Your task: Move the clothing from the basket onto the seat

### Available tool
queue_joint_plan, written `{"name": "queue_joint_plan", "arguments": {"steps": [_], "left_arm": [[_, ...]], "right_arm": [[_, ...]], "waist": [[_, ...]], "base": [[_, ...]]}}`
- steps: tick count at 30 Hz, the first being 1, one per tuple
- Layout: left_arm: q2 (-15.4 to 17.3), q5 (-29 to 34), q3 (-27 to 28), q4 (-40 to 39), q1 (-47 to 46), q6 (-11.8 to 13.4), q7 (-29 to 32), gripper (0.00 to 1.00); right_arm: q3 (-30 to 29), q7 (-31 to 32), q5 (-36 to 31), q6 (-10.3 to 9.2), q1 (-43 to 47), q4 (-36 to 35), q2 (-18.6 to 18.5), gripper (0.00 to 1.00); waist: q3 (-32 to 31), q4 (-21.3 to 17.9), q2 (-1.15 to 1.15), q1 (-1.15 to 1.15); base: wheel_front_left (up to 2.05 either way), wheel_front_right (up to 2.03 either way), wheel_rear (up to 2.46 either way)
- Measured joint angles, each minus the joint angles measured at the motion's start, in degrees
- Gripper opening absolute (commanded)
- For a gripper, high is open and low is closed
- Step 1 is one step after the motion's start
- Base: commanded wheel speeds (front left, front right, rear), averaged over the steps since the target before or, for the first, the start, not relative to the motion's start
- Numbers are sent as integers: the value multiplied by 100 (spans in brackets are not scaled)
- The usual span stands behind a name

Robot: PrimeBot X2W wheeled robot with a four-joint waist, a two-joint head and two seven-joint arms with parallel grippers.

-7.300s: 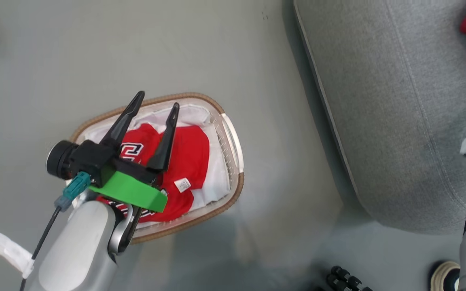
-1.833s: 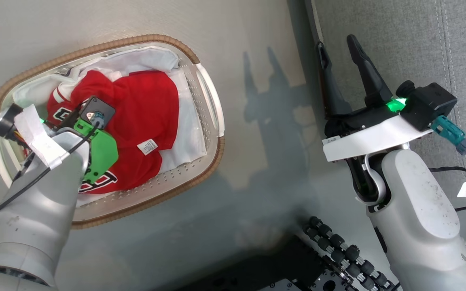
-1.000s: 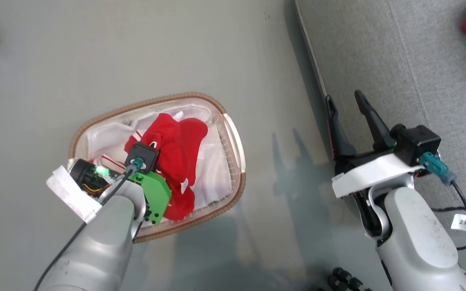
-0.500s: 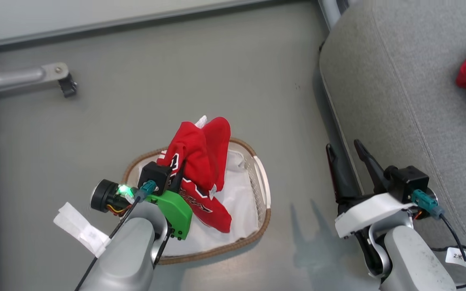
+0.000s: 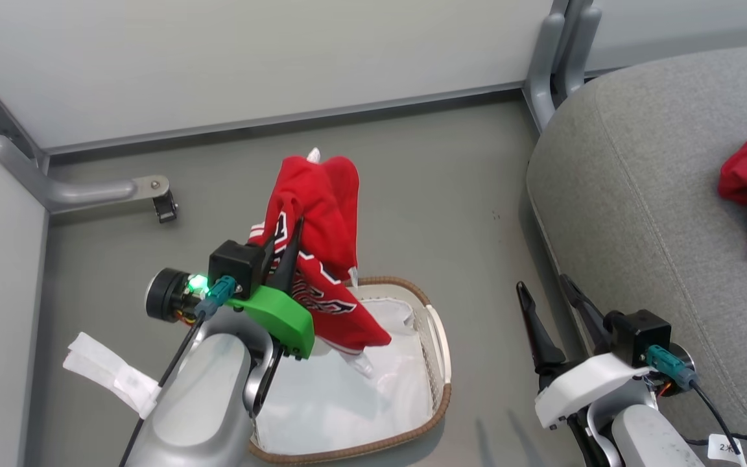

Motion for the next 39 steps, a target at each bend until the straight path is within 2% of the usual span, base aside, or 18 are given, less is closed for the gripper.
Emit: {"name": "queue_joint_plan", "arguments": {"steps": [7,18,26,30,35,39], "left_arm": [[-4,-165,-25,-682,-149,32,-1,0],[-7,-312,-104,-1117,-233,151,-1,0],[-8,-401,-298,-1166,-223,176,-1,0],[-8,-482,-381,-1165,-224,177,-1,0],[-8,-579,-486,-1173,-225,209,-1,0],[-7,-652,-575,-1191,-228,226,-1,0]], "right_arm": [[16,0,4,0,149,19,0,100],[194,0,46,-1,318,40,-4,100],[1366,0,-4,-1,-371,-91,-3,100],[1886,0,232,-1,-902,-118,-2,100],[2270,0,290,0,-1474,-151,1,100],[2334,0,252,0,-1747,-147,2,100]], "waist": [[-236,10,0,0],[-314,-40,0,0],[-282,10,0,0],[-261,60,0,0],[-241,140,0,0],[-229,215,0,0]], "base": [[0,0,0],[0,0,0],[0,0,0],[0,0,0],[0,0,0],[0,0,0]]}}
